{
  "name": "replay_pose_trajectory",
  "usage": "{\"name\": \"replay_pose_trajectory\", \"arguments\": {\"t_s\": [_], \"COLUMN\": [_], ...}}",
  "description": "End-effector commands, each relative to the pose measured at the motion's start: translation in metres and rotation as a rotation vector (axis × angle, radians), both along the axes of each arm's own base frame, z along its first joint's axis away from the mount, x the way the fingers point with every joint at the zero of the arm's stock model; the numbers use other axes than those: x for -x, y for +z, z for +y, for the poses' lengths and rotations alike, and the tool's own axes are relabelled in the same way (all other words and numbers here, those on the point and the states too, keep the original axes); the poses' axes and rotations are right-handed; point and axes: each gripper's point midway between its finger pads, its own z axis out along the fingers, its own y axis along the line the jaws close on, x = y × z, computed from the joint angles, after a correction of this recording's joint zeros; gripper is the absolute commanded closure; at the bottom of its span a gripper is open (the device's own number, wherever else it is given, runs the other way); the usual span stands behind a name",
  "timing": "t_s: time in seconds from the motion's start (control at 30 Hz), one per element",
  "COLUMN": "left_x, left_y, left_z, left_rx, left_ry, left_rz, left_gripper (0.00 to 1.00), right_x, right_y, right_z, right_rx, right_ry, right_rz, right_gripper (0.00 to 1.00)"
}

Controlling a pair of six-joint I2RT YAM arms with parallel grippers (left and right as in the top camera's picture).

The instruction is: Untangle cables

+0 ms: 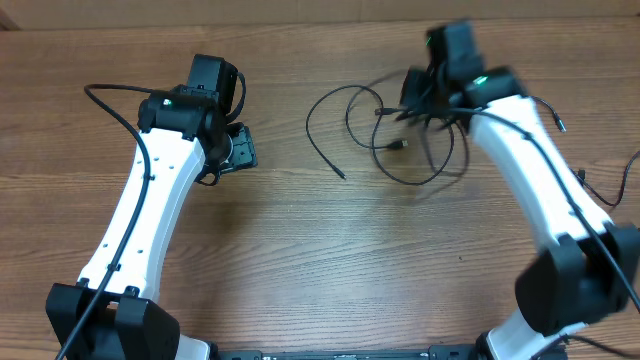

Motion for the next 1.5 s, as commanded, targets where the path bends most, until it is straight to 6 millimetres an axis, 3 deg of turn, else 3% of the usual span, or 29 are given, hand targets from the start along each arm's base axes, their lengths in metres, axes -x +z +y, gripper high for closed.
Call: {"name": "replay_pose_trajectory", "arguments": {"t_s": [0.0, 0.2, 0.33, 0.47, 0.6, 0.63, 0.77, 0.87, 1.07, 1.13, 1.3, 1.47], "left_x": [0.002, 0.002, 0.002, 0.002, 0.002, 0.001, 0.0, 0.0, 0.0, 0.0, 0.001, 0.0], "left_y": [0.001, 0.001, 0.001, 0.001, 0.001, 0.001, 0.002, 0.002, 0.002, 0.002, 0.002, 0.002], "left_z": [0.0, 0.0, 0.0, 0.0, 0.0, 0.0, -0.001, -0.001, -0.001, -0.001, 0.0, 0.0], "left_rx": [0.004, 0.004, 0.004, 0.004, 0.004, 0.004, 0.006, 0.006, 0.006, 0.006, 0.005, 0.005], "left_ry": [0.005, 0.005, 0.005, 0.005, 0.005, 0.005, 0.005, 0.005, 0.005, 0.005, 0.005, 0.005], "left_rz": [-0.006, -0.007, -0.007, -0.007, -0.007, -0.008, -0.014, -0.015, -0.015, -0.015, -0.011, -0.014], "left_gripper": [0.32, 0.32, 0.32, 0.32, 0.32, 0.32, 0.32, 0.32, 0.32, 0.32, 0.32, 0.32], "right_x": [-0.005, 0.006, 0.019, 0.032, 0.041, 0.039, 0.021, 0.019, 0.03, 0.033, 0.029, 0.028], "right_y": [0.105, 0.208, 0.256, 0.279, 0.272, 0.268, 0.259, 0.258, 0.254, 0.256, 0.257, 0.239], "right_z": [-0.047, -0.121, -0.168, -0.217, -0.244, -0.242, -0.195, -0.179, -0.102, -0.092, -0.106, -0.155], "right_rx": [0.139, 0.287, 0.33, 0.362, 0.375, 0.374, 0.353, 0.314, 0.016, -0.025, 0.016, 0.187], "right_ry": [-0.089, -0.29, -0.414, -0.544, -0.586, -0.543, -0.139, -0.052, 0.293, 0.34, 0.291, 0.073], "right_rz": [-0.231, -0.435, -0.541, -0.59, -0.547, -0.533, -0.528, -0.54, -0.56, -0.568, -0.577, -0.479], "right_gripper": [0.96, 0.96, 0.96, 0.96, 0.96, 0.96, 0.96, 0.96, 0.96, 0.96, 0.96, 0.96]}}
